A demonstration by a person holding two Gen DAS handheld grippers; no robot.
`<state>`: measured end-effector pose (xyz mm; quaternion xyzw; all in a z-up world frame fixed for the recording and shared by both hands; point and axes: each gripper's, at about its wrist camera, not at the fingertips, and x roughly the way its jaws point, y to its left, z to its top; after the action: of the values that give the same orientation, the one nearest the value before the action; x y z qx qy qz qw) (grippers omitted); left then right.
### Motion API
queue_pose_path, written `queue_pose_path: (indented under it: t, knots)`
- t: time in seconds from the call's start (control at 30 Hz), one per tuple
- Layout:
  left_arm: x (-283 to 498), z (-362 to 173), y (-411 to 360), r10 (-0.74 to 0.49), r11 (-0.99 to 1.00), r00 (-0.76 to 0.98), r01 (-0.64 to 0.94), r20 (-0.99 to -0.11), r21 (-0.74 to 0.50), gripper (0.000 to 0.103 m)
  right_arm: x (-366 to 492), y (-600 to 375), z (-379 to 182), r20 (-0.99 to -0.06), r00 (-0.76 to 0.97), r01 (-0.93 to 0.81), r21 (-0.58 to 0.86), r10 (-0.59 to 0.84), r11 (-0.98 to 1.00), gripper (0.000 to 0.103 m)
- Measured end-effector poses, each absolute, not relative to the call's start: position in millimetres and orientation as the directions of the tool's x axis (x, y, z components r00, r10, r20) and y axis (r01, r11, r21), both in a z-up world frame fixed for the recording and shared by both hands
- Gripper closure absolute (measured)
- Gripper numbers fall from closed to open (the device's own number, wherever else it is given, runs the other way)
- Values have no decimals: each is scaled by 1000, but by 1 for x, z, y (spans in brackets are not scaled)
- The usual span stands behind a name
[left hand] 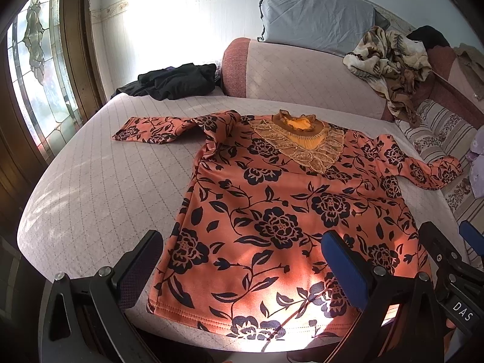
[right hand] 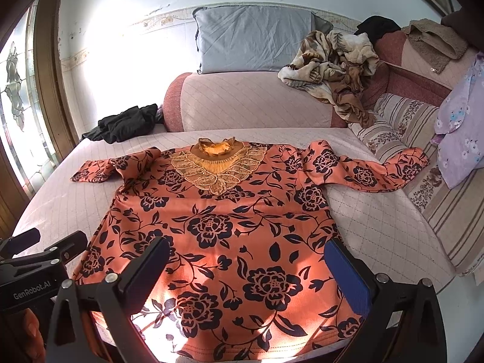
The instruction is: Fold small clothes
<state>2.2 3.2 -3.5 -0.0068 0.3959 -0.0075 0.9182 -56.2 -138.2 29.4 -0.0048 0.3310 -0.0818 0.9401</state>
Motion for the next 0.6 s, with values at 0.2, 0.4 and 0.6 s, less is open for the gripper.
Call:
queue_pose_path:
  t: [0.2, 0.4, 0.6]
  knots:
    - [3, -3, 5, -34, 999, 684, 15, -729, -32, 0, -55, -136, 32, -616, 772, 147, -67, -157, 987, 0]
    - [2, -3, 5, -38, 999, 685, 20, -728, -34, 0, -55, -135, 33, -616, 772, 145, -67, -155, 987, 0]
    - [1, -3, 6, -39, 999, 684, 22, -728, -33, 0, -54, -135, 33, -617, 772, 145, -67, -155, 987, 0]
